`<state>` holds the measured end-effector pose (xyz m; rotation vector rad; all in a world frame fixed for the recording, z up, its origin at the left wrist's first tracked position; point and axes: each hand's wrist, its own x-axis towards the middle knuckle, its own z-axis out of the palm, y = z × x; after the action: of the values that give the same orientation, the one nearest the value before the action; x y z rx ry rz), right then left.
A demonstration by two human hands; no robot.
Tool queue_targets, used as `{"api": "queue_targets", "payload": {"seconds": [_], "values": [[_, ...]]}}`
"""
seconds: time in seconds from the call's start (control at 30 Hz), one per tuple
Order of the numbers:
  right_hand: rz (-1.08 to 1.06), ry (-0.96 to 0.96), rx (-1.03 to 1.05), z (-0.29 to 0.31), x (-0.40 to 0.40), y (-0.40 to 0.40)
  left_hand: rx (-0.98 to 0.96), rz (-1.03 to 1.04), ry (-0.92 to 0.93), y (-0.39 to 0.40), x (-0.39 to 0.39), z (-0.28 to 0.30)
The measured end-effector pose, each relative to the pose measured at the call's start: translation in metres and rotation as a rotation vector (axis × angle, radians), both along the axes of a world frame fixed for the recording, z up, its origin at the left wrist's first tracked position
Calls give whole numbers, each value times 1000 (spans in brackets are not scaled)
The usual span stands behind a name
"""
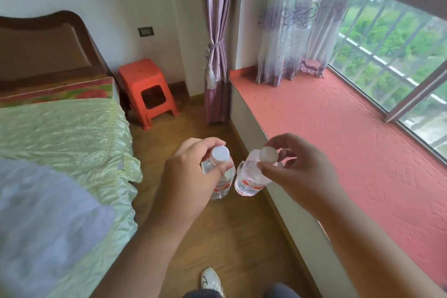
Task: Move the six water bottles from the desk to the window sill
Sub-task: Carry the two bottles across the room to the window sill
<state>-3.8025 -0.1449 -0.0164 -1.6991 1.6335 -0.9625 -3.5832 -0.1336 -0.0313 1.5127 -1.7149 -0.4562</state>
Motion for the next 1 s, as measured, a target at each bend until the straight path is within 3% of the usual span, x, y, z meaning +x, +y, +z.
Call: {"api": "queue_targets", "payload": {"seconds": [0.2,0.43,1.0], "values": [[94,-24,-4,-3,42,-37,20,90,-70,-16,47,-8],[231,30,-4,-14,71,-87,67,185,-22,-48,75,-17],[350,-20,-51,-4,38,-300,45,337,-56,-224,29,12]]}}
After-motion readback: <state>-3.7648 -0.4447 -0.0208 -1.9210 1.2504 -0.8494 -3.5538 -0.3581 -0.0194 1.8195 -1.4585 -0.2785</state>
